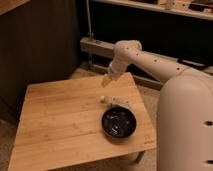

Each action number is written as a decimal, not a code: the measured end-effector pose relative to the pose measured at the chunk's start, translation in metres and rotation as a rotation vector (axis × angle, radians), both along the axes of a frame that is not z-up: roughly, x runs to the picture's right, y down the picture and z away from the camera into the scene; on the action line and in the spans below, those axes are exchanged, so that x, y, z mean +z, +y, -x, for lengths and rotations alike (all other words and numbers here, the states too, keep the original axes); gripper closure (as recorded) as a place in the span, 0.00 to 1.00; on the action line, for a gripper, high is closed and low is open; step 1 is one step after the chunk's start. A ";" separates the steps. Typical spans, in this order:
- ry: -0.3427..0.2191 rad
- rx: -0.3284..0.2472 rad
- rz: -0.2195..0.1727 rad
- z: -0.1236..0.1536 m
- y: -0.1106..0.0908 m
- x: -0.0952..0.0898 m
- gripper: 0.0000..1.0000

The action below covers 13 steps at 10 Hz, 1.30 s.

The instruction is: Place the bottle in the ceramic bowl

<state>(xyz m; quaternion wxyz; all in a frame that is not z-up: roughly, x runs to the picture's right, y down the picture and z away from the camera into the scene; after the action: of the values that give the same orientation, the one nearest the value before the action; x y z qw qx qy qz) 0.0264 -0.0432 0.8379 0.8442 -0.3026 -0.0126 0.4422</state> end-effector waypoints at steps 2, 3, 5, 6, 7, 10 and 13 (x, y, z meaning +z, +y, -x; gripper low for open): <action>0.010 -0.057 -0.004 0.001 0.019 0.006 0.35; 0.017 -0.079 -0.004 0.001 0.030 0.015 0.35; 0.041 -0.106 -0.010 -0.002 0.049 0.032 0.35; 0.062 -0.114 -0.018 -0.008 0.054 0.040 0.35; 0.077 -0.117 -0.024 -0.012 0.054 0.045 0.35; 0.132 -0.109 -0.032 -0.032 0.048 0.064 0.35; 0.104 -0.100 0.020 -0.035 0.058 0.067 0.35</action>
<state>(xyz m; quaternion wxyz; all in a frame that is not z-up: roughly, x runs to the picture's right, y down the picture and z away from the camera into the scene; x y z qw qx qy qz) 0.0611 0.0151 0.9052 0.8618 -0.2878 0.0511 0.4146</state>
